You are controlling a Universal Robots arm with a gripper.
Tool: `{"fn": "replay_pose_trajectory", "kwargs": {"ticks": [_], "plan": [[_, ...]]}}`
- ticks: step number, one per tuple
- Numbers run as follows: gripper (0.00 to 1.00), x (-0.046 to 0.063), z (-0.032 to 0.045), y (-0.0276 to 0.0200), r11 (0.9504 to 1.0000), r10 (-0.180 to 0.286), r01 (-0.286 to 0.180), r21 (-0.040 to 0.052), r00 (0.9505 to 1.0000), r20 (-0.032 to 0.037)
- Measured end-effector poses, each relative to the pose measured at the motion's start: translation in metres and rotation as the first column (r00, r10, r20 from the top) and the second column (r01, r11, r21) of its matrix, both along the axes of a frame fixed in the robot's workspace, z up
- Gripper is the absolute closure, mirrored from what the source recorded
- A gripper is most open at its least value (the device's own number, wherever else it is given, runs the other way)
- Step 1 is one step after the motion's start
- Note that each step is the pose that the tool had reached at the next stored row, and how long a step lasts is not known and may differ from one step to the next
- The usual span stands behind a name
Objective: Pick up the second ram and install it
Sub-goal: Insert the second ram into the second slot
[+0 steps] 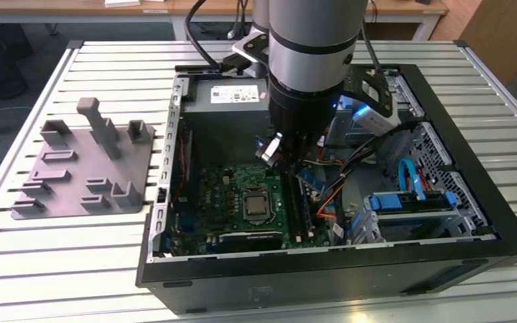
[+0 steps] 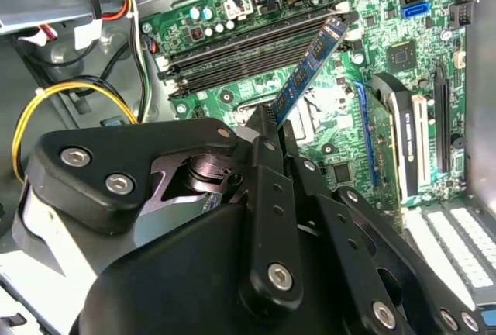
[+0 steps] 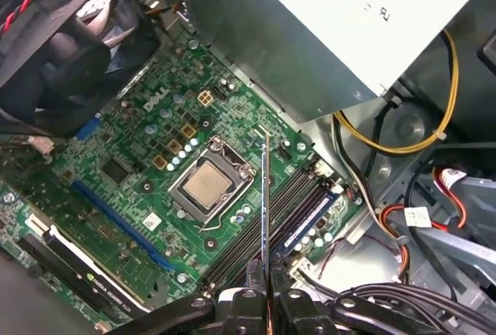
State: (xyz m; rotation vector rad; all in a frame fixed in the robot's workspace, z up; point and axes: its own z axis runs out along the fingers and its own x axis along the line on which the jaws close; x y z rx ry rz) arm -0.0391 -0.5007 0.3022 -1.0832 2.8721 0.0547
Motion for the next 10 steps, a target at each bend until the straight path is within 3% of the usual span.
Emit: {"fn": "replay_pose_trajectory", "kwargs": {"ticks": [10], "plan": [[0.86,0.0,-0.0001,0.0,0.9974,-0.072,0.072,-0.0001,0.9974,0.0]]}}
